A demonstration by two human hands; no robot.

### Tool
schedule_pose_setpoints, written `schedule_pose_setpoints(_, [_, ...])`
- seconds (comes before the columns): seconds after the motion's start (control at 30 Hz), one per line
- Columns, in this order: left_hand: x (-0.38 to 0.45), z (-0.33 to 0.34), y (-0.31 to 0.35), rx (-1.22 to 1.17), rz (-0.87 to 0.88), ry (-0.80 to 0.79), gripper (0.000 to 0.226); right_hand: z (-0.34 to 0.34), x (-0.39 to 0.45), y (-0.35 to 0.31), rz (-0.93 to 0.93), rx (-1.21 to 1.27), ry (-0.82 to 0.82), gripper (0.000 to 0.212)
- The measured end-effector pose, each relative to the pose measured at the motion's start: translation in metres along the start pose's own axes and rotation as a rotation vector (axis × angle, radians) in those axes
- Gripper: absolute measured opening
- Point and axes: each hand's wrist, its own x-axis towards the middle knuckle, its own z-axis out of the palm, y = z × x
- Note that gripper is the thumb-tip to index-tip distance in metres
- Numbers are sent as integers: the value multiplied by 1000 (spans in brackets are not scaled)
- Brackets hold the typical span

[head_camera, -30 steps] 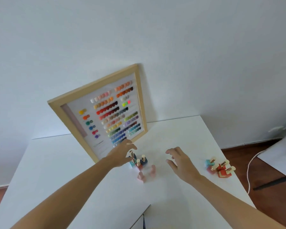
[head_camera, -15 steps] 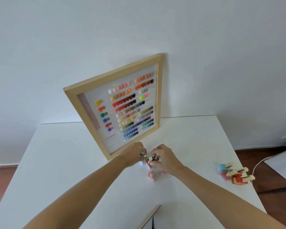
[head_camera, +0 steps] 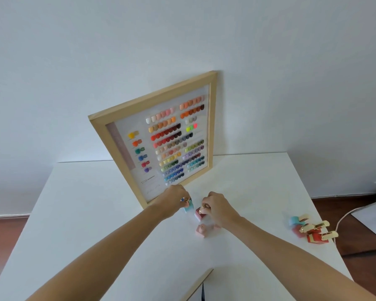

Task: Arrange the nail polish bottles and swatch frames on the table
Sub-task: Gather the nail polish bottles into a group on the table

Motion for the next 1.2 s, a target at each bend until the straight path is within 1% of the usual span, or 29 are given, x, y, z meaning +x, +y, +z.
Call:
schedule_pose_setpoints(0.1, [-3, -7, 5, 5, 13, 36, 23, -7, -3, 6, 23, 23, 33, 22])
schedule_pose_setpoints(0.27, [-3, -25, 26, 16, 64, 81, 22, -32, -20, 18, 56, 172, 223, 15])
schedule_pose_setpoints(0.4, [4, -39, 57, 31, 161, 104, 18, -55, -53, 37, 107, 283, 348, 7])
schedule_pose_setpoints(0.5, [13, -40, 90, 33, 262, 99, 18, -67, -88, 57, 172, 297, 427, 6])
schedule_pose_setpoints(0.6, [23, -30, 130, 36, 379, 36, 18, -71, -129, 86, 262, 307, 453, 6])
schedule_pose_setpoints(0.7, [31, -9, 170, 52, 463, -71, 18, -71, -172, 116, 355, 310, 444, 6])
schedule_pose_setpoints(0.83, [38, 29, 213, 63, 544, -225, 19, -66, -218, 151, 491, 338, 452, 10])
schedule_pose_setpoints(0.93, [43, 57, 236, 99, 558, -307, 22, -61, -240, 171, 584, 309, 463, 12])
schedule_pose_setpoints(1.03, [46, 83, 255, 109, 544, -353, 25, -59, -250, 188, 651, 287, 460, 10])
schedule_pose_setpoints(1.2, [53, 113, 279, 122, 535, -370, 27, -58, -247, 208, 686, 284, 458, 12])
